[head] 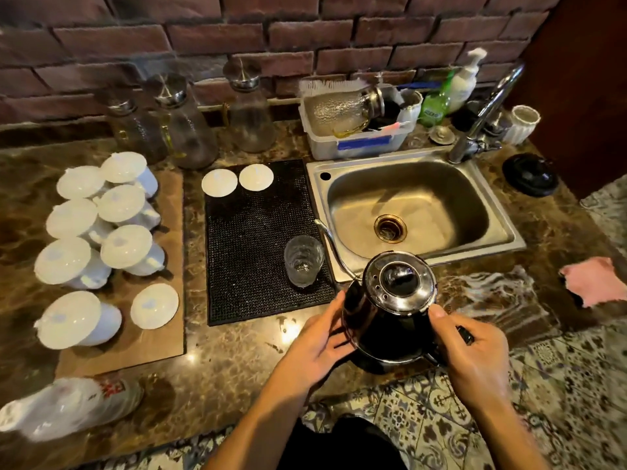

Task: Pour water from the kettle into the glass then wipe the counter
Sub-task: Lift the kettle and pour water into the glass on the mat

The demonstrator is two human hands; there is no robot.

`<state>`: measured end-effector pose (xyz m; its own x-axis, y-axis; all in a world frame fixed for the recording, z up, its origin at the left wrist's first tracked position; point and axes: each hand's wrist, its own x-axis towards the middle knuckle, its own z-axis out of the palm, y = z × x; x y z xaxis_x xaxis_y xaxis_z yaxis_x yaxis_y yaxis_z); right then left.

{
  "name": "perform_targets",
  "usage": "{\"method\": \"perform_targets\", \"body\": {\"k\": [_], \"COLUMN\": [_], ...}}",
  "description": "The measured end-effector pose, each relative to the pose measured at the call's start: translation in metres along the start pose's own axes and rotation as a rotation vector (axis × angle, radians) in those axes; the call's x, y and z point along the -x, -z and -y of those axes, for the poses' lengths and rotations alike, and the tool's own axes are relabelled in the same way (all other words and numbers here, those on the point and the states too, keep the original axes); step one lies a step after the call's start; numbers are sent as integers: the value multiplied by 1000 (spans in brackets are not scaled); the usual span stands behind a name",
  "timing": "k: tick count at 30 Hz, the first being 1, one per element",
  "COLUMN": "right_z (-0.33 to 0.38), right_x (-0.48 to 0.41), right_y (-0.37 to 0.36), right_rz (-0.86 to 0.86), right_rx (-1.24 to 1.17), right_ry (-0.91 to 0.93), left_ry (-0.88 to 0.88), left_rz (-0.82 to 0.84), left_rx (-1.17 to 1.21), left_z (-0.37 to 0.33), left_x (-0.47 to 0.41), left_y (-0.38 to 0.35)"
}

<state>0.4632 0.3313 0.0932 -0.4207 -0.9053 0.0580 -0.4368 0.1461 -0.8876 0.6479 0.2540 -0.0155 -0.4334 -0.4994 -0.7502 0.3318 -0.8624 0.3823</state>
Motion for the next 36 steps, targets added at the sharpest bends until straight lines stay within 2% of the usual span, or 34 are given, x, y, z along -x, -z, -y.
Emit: {"method": "perform_targets", "body": {"k": [6,17,29,36], "right_z": [5,20,46,56], "right_x": [19,29,9,5], "right_y": [-11,-13,-8,-6], "right_rz": [-3,-31,98,121], "right_rx": [130,165,327,394], "right_ry": [-57,-111,-171,-177], "left_ry": [96,197,350,376], "left_rz": [56,51,27,62], "left_rx": [-36,30,240,289], "left_z": [8,25,39,43], "left_x": [-1,2,9,10], "left_y": [12,16,9,5]}}
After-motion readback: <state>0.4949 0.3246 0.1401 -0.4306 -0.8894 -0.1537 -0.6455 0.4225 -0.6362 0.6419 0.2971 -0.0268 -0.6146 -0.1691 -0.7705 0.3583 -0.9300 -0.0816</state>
